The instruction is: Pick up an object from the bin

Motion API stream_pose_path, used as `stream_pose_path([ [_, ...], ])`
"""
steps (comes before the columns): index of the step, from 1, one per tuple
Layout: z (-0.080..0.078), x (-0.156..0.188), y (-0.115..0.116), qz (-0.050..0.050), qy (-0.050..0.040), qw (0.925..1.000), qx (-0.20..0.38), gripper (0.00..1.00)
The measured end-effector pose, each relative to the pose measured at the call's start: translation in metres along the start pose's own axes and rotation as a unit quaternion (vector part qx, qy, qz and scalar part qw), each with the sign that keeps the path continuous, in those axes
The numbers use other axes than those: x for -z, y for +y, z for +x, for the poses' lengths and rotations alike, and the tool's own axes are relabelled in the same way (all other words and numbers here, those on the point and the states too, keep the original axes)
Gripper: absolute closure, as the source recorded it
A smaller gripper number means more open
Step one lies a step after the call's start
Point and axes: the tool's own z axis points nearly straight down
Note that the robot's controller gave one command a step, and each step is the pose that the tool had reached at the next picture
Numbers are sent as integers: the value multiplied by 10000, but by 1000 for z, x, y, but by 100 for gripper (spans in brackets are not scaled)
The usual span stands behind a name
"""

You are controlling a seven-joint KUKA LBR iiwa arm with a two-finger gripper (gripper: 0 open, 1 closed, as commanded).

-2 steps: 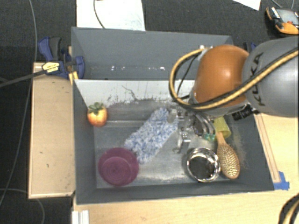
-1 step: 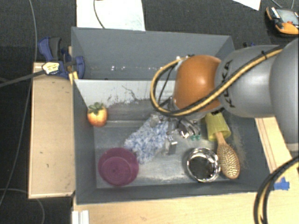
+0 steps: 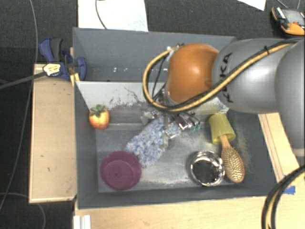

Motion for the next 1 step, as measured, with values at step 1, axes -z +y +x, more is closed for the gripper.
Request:
stream_pose_path([
  [1, 15, -23, -2, -14, 29, 9997, -240, 0],
])
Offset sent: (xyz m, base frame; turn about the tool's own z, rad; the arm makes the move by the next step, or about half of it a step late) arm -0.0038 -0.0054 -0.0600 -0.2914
